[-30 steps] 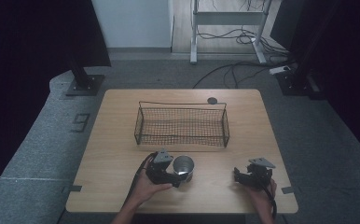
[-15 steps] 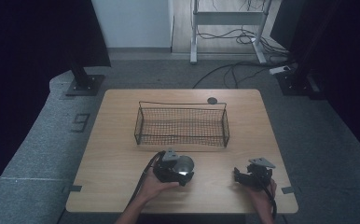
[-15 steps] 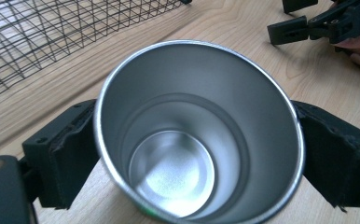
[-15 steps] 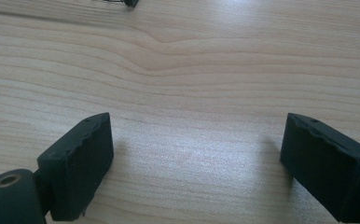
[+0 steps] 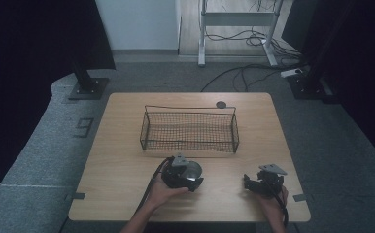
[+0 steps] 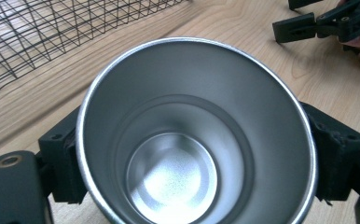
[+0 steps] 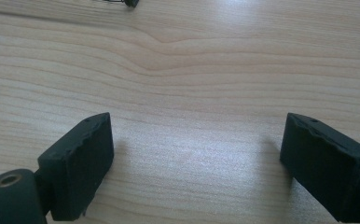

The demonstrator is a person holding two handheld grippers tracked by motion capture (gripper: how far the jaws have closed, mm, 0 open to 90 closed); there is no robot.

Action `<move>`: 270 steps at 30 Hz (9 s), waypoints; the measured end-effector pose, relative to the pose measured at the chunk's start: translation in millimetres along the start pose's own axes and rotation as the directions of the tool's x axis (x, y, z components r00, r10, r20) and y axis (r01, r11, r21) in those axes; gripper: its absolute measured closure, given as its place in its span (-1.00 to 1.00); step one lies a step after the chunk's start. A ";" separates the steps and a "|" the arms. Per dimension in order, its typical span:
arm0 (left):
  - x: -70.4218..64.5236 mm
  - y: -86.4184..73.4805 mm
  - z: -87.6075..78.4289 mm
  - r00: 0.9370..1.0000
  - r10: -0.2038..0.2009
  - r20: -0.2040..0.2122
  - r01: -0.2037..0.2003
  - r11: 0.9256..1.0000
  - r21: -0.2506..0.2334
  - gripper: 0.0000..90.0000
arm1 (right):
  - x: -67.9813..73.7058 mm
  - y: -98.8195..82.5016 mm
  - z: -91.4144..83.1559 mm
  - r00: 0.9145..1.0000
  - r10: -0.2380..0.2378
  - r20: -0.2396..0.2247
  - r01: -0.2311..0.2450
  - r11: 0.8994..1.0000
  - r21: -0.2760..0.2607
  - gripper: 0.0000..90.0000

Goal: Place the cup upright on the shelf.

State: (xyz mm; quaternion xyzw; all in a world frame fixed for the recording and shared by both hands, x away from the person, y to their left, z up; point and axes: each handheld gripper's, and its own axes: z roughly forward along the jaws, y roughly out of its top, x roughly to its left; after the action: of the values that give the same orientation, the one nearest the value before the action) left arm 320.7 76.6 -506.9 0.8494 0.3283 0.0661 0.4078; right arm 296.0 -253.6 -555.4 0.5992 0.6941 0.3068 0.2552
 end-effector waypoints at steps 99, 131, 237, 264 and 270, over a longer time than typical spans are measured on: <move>70.1 88.8 -70.8 0.998 0.016 -0.065 -0.024 0.993 -0.120 -0.70 | -0.1 0.0 0.2 1.000 -0.002 0.000 0.002 1.000 -0.002 -0.79; 104.6 101.4 -59.1 0.995 -0.022 -0.096 0.011 0.993 -0.120 -0.70 | -0.3 0.2 0.3 1.000 -0.006 0.001 0.006 1.000 -0.002 -0.78; 157.9 111.0 42.2 0.984 -0.095 -0.150 0.118 0.982 0.151 -0.74 | -0.2 0.3 0.9 1.000 -0.006 0.000 0.006 1.000 -0.006 -0.78; 139.7 121.4 -8.0 0.985 -0.085 -0.151 0.085 0.996 -0.003 -0.76 | -0.2 0.4 0.7 1.000 -0.006 0.000 0.006 1.000 -0.004 -0.78; 136.2 115.8 -21.4 0.988 -0.099 -0.119 0.095 0.995 -0.034 -0.73 | -0.2 0.4 0.7 1.000 -0.006 0.000 0.006 1.000 -0.004 -0.78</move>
State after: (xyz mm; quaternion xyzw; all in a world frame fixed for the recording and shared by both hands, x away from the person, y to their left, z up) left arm 476.6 121.4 -428.8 0.8211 0.3921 0.1019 0.4022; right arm 296.7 -253.8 -555.6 0.5965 0.6953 0.3073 0.2573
